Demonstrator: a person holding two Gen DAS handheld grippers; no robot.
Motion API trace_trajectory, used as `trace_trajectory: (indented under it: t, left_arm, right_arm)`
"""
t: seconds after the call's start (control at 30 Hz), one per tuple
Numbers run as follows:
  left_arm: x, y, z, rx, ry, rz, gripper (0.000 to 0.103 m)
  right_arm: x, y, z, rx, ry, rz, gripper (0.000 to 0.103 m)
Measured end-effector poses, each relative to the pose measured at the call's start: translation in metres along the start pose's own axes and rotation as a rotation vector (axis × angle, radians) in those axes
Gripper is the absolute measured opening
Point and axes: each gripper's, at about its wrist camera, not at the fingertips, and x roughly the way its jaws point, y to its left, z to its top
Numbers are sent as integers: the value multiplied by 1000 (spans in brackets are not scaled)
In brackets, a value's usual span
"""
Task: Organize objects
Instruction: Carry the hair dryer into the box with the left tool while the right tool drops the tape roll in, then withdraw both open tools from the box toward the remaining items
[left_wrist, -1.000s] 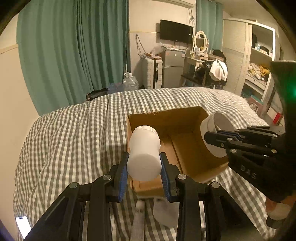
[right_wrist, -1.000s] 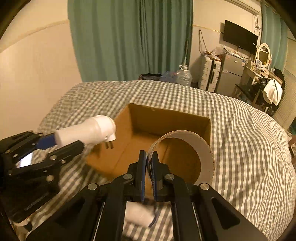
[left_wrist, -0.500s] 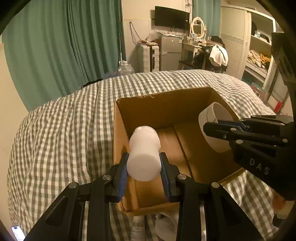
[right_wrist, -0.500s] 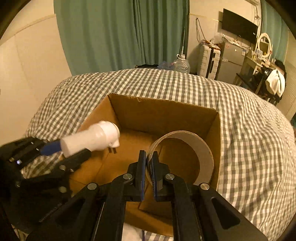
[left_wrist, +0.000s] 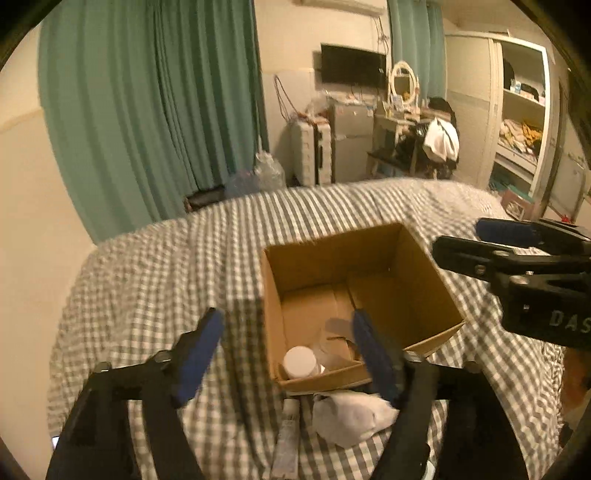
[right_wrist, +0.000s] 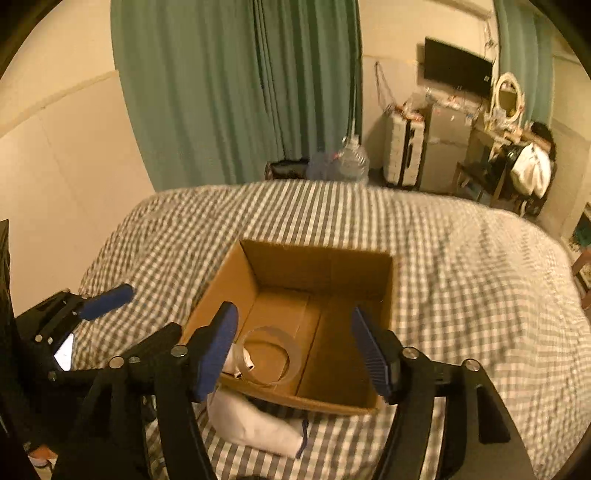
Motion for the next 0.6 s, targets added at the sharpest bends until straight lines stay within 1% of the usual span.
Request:
trace_trajectory:
  t: [0.1,0.17,0.2,0.27,0.33,0.43,0.6]
  left_arm:
    - [-35,4,0,3,-45,16,83]
    - [-53,7,0,-1,-66,28,87]
    - [-65,9,-1,-7,-81,41,93]
    - [-82,13,-4,-16,-107,58,95]
    - [-99,16,-8,-28,-122,68,97]
    - [-117,20,-21,-45,-136,92,98]
    - [-131,22,-45,-83,-140,135,100]
  right_arm:
    - [-41,7,-1,-17,-51,-44,74]
    - [-68,12,-4,-27,-88,-76,76]
    - [-79,13,-6,-29,-102,-91,79]
    - [-101,17,-13,-25,-135,-114,83]
    - [-121,21,-21,-16,-163,-130,84]
    - [-144,29,-37,-17,-181,-156,84]
    - [-156,46,-69,-34,-166,-176,84]
